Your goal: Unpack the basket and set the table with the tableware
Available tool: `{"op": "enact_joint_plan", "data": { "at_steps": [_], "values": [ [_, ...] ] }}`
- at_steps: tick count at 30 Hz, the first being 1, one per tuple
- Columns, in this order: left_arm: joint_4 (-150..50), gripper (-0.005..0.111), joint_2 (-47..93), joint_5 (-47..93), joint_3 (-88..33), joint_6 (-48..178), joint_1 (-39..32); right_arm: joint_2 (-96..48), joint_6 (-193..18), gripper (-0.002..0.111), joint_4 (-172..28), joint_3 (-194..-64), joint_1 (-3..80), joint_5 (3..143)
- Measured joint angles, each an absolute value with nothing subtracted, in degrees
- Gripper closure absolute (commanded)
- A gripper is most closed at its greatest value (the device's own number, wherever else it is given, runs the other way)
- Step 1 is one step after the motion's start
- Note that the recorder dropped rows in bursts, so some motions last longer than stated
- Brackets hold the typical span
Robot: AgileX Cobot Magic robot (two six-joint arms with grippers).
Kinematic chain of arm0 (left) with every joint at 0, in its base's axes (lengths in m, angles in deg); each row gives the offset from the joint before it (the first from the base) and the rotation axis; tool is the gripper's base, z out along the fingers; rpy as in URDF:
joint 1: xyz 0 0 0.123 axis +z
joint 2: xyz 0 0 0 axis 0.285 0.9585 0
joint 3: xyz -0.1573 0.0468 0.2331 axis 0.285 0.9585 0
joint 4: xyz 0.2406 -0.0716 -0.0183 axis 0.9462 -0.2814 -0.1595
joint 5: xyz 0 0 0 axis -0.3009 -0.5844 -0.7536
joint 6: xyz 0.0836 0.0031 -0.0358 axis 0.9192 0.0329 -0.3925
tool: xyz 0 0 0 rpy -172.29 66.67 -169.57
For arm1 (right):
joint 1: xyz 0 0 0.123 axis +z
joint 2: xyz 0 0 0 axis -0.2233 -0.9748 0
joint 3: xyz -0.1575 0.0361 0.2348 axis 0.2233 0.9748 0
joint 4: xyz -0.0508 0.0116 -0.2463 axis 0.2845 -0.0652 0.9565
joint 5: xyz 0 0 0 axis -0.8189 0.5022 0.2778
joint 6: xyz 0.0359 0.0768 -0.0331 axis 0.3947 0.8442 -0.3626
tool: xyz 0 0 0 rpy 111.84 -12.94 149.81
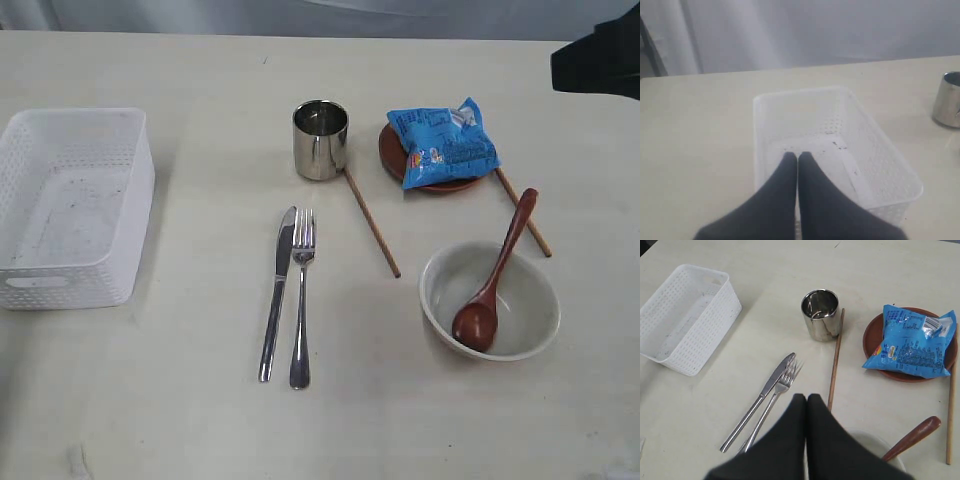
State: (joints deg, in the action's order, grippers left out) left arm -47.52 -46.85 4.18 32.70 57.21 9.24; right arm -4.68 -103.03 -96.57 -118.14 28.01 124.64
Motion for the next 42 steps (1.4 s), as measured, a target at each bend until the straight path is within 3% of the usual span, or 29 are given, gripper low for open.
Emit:
{"op": "enact_joint_plan", "data": {
  "at_steps": [14, 23, 30, 39, 42],
  "values": [
    [-47.52, 0.106, -46.85, 4.18, 32.70, 57.21, 9.24, -4.68, -107.77, 0.109, -92.83, -118.06, 28.01, 122.03],
    [-47.52, 0.106, -46.85, 4.18, 32.70, 57.21, 9.24, -4.68, -105.96, 0.109, -106.72, -118.06, 28.01, 112.96],
    [-47.52, 0.106, -46.85, 4.18, 32.70, 57.11, 9.24, -4.68, -105.02, 0.109, -104.52, -118.06, 28.01, 112.39],
    [-47.52, 0.106, -46.85, 4.18, 32.70, 57.11, 9.24, -20.82, -86.57, 0.108, -76.32, -126.82, 27.89, 131.07],
    [-47.52, 0.106, -46.85, 4.18, 32.70, 57.11, 9.24, -29.32, -85.86, 0.097, -74.02, -131.19, 25.92, 134.44]
  ]
}}
